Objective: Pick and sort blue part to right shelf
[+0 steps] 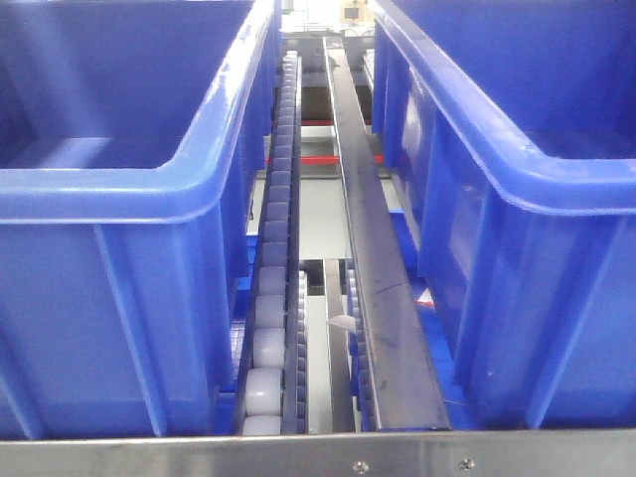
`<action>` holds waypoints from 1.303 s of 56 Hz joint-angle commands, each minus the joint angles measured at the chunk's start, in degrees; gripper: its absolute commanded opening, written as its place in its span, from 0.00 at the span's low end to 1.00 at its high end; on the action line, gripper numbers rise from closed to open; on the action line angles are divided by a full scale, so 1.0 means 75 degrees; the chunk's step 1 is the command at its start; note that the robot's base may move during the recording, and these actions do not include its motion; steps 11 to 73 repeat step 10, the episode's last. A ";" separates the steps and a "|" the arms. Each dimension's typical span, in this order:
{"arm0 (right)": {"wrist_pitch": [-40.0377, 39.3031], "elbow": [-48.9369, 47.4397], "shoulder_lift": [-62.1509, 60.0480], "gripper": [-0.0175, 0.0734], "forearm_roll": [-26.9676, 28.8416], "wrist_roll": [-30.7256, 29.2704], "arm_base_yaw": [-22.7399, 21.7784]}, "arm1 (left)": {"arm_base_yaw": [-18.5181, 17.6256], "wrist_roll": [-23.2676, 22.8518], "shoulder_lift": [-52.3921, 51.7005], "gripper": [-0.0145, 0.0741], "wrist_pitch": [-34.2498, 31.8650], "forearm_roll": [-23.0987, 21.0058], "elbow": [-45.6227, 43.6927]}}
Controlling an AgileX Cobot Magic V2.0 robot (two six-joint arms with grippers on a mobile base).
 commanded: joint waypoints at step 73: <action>-0.0594 -0.0031 -0.0074 0.25 -0.0057 0.0026 -0.0026 | -0.0049 0.0016 -0.0190 0.30 -0.0674 -0.0083 0.0236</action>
